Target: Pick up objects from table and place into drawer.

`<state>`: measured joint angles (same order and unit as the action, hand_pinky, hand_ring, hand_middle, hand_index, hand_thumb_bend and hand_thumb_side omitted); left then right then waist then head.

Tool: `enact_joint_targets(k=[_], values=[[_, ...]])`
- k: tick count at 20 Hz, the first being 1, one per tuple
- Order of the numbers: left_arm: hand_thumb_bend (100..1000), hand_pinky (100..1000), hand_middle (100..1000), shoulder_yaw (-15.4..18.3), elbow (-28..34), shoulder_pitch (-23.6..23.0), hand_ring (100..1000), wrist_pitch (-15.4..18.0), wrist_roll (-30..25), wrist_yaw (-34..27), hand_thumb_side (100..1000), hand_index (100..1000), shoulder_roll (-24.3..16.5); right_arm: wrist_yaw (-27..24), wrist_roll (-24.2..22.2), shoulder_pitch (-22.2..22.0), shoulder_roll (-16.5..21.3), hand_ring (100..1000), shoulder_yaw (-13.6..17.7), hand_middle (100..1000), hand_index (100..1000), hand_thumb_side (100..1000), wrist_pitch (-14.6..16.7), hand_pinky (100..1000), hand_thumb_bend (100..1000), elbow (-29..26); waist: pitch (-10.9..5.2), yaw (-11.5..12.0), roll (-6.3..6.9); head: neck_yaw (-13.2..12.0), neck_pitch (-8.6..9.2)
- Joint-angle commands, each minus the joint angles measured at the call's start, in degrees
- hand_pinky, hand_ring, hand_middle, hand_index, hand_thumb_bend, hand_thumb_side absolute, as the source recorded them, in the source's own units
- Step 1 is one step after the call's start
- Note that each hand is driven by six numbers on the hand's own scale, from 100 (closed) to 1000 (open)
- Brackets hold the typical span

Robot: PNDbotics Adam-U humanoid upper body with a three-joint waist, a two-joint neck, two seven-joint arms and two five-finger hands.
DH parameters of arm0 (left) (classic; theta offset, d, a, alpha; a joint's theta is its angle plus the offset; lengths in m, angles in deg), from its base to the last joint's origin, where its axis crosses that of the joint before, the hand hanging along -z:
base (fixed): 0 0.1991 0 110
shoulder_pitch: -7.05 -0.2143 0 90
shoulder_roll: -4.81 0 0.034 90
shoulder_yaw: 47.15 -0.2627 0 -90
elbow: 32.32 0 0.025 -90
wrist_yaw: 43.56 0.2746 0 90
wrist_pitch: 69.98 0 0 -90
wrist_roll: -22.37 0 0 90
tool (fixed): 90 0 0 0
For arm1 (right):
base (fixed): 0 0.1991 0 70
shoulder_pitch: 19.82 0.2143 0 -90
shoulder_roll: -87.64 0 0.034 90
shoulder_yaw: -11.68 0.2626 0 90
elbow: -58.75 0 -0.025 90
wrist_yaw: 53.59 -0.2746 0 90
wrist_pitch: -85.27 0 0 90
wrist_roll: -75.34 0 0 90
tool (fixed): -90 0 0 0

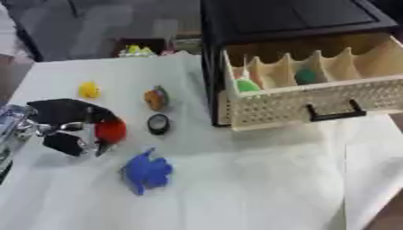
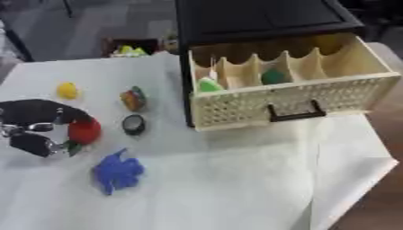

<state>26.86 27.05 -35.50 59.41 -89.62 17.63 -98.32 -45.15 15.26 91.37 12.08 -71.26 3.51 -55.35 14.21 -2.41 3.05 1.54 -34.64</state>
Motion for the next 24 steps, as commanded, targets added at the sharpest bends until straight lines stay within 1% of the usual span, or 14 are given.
enact_joint_targets(k=[1, 9, 13, 14, 17, 18, 19, 20, 22, 24], values=[[174, 796, 892, 0.93, -0.25, 1.21, 894, 0.12, 0.47, 1.05, 1000, 1000, -1.00, -0.29, -0.22, 0.66, 0.86, 558, 0.75, 475, 748, 672, 0.01, 228, 260, -0.49, -0.68, -0.18, -0.05, -0.35, 0.73], [177, 775, 869, 1.55, -1.84, 1.44, 882, -0.10, 1.53, 3.18, 1000, 1000, -0.58, -0.43, -0.27, 0.71, 0.66, 555, 0.97, 469, 744, 671, 0.02, 225, 257, -0.49, -0.05, -0.77, 0.17, -0.85, 1.54], [196, 776, 875, 1.79, -2.39, 1.56, 884, -0.16, 1.89, 4.24, 1000, 1000, -0.39, -0.55, -0.31, 0.80, 0.64, 553, 1.05, 466, 742, 671, 0.07, 222, 259, -0.49, 0.32, -1.03, 0.25, -1.03, 1.95], [217, 776, 871, 1.83, -2.48, 1.59, 883, -0.20, 2.04, 4.54, 1000, 1000, -0.34, -0.58, -0.34, 0.79, 0.62, 553, 1.06, 466, 741, 672, 0.08, 221, 262, -0.49, 0.40, -1.07, 0.26, -1.04, 2.02], [218, 772, 852, 1.90, -2.67, 1.65, 879, -0.36, 2.74, 5.52, 1000, 1000, -0.22, -0.61, -0.41, 0.72, 0.57, 552, 1.17, 464, 740, 672, 0.06, 219, 261, -0.49, 0.61, -1.16, 0.31, -1.09, 2.17], [207, 763, 830, 1.91, -2.73, 1.66, 871, -0.42, 2.99, 5.82, 1000, 1000, -0.18, -0.62, -0.40, 0.69, 0.55, 552, 1.22, 464, 739, 672, 0.06, 218, 260, -0.49, 0.66, -1.18, 0.31, -1.10, 2.21], [218, 757, 817, 1.95, -2.78, 1.69, 864, -0.52, 3.30, 6.09, 1000, 1000, -0.13, -0.64, -0.40, 0.65, 0.52, 552, 1.27, 463, 739, 672, 0.04, 217, 260, -0.49, 0.72, -1.22, 0.31, -1.13, 2.25], [203, 747, 805, 1.97, -2.84, 1.72, 856, -0.58, 3.60, 6.33, 1000, 1000, -0.10, -0.66, -0.40, 0.61, 0.50, 552, 1.31, 463, 739, 672, 0.03, 217, 260, -0.49, 0.76, -1.25, 0.30, -1.15, 2.26], [168, 701, 778, 2.08, -2.94, 1.81, 829, -0.83, 4.34, 6.62, 1000, 991, -0.08, -0.71, -0.39, 0.54, 0.47, 550, 1.38, 462, 738, 672, 0.03, 215, 260, -0.49, 0.80, -1.28, 0.27, -1.18, 2.27], [160, 662, 754, 2.21, -2.95, 1.92, 801, -1.20, 5.21, 6.83, 1000, 987, -0.10, -0.76, -0.36, 0.49, 0.42, 550, 1.45, 462, 738, 670, 0.04, 215, 255, -0.49, 0.81, -1.31, 0.22, -1.21, 2.33]])
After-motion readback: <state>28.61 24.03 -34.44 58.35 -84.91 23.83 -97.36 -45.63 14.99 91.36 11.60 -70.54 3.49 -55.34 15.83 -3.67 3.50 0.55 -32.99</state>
